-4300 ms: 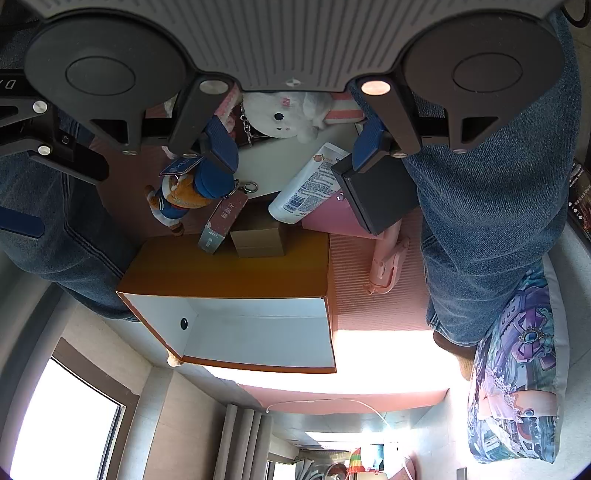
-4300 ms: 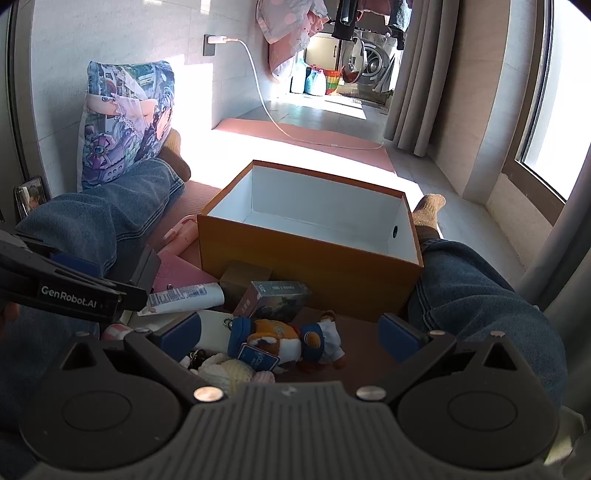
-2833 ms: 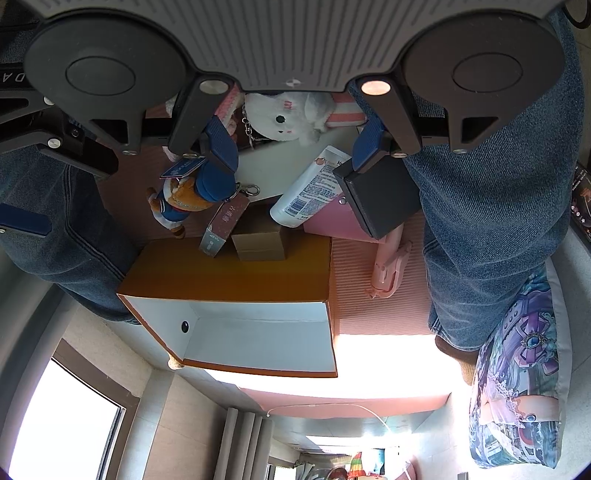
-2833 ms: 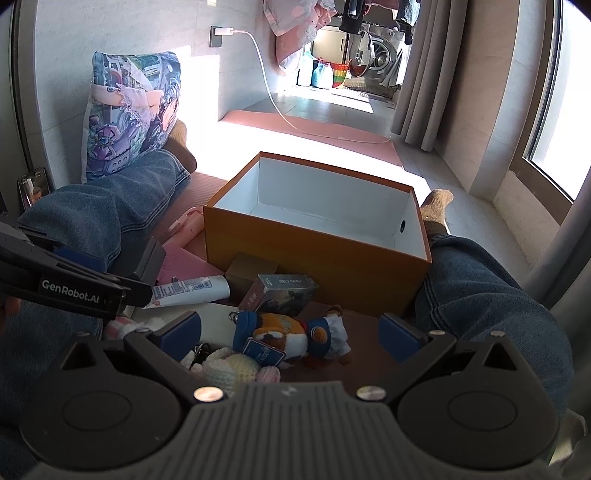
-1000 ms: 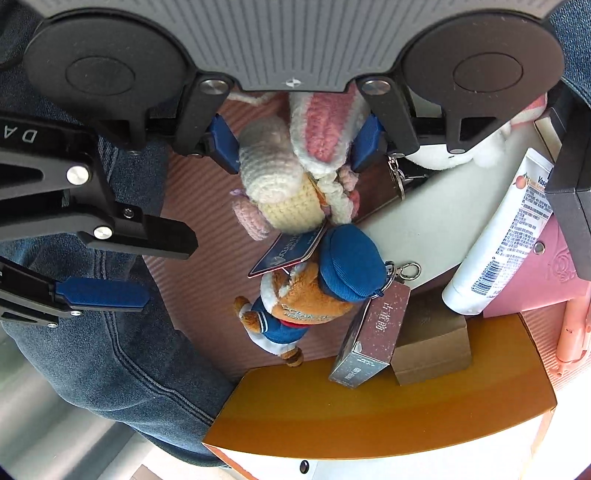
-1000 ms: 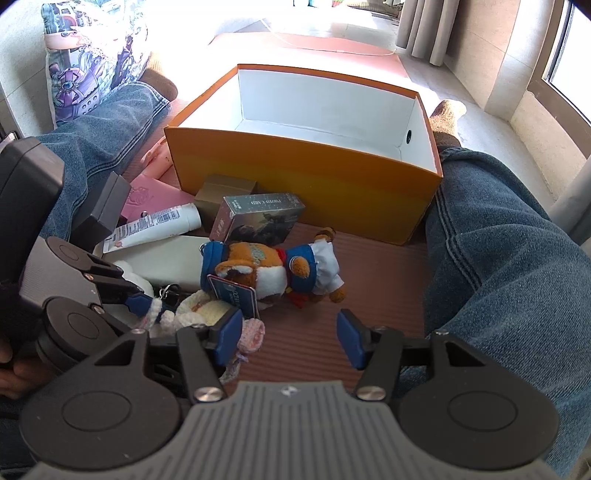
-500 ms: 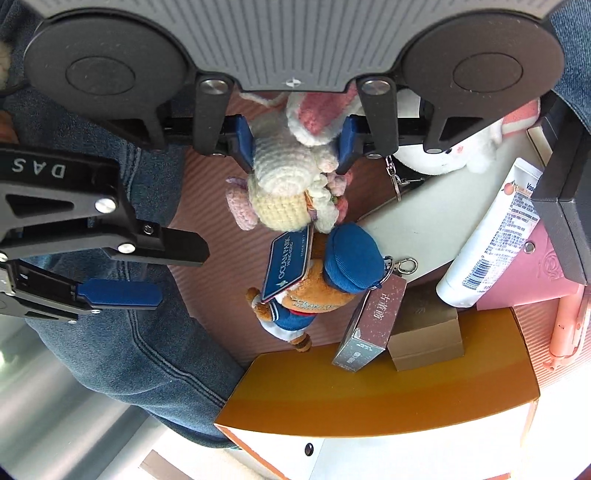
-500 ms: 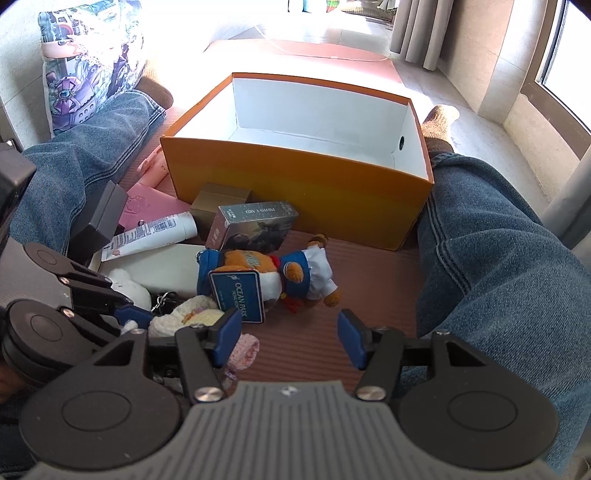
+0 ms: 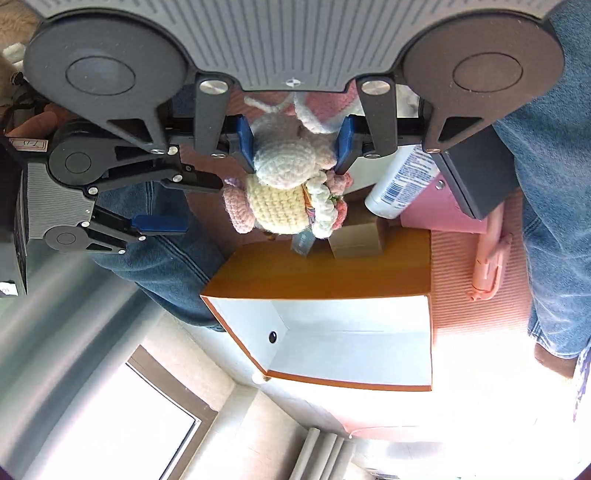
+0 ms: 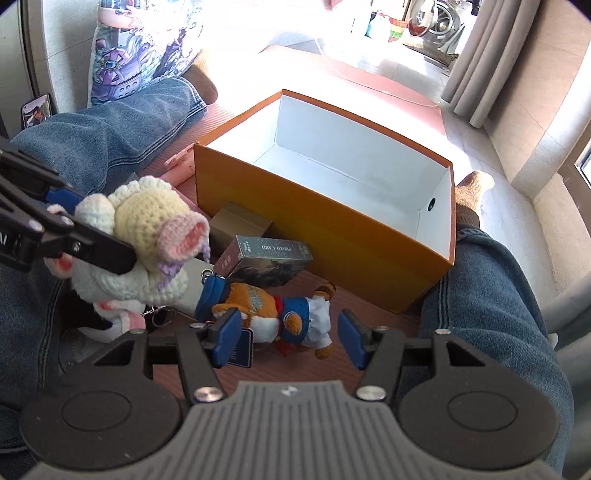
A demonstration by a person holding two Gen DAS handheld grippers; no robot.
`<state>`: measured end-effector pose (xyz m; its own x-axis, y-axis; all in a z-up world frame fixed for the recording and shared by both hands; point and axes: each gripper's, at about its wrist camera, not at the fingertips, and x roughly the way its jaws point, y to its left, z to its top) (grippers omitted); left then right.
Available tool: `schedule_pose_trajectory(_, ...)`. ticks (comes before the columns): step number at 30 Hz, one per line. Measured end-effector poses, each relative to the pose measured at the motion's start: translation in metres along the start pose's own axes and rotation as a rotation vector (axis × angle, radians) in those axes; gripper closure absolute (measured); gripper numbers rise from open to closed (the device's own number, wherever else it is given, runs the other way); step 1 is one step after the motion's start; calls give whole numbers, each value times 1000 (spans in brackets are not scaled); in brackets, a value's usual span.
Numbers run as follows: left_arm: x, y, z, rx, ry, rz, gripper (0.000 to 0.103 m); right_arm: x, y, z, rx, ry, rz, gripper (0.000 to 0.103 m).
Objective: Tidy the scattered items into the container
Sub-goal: 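Grasp the bear keychain plush with the right gripper and lift it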
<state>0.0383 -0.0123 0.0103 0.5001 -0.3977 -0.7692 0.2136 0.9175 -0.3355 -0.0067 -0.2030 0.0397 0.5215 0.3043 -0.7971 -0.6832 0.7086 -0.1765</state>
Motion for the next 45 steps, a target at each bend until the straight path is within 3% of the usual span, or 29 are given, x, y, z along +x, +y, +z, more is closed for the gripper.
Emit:
schedule_pose_trajectory(6,9,23,9,-31,19,89,52,21,12,11,-238,22,21,42)
schedule_pose_trajectory(16,18,42,3,-9,62,76,46,53,33,11,-575,106,99,38)
schedule_pose_trajectory(20,26,44,2,0,74,71,43,67,35,9,-635,153,137,36)
schedule_pose_trajectory(33,49,48,4,6,104,87,34,99,41,7,-678,219,182,32)
schedule_pose_trajectory(37,47,50,3,-7,91,79,40,95,38,7,-672,212,179,36)
schedule_pose_trajectory(45,31,54,2,-54,43,57,48,60,14,18,-462,186,222,44)
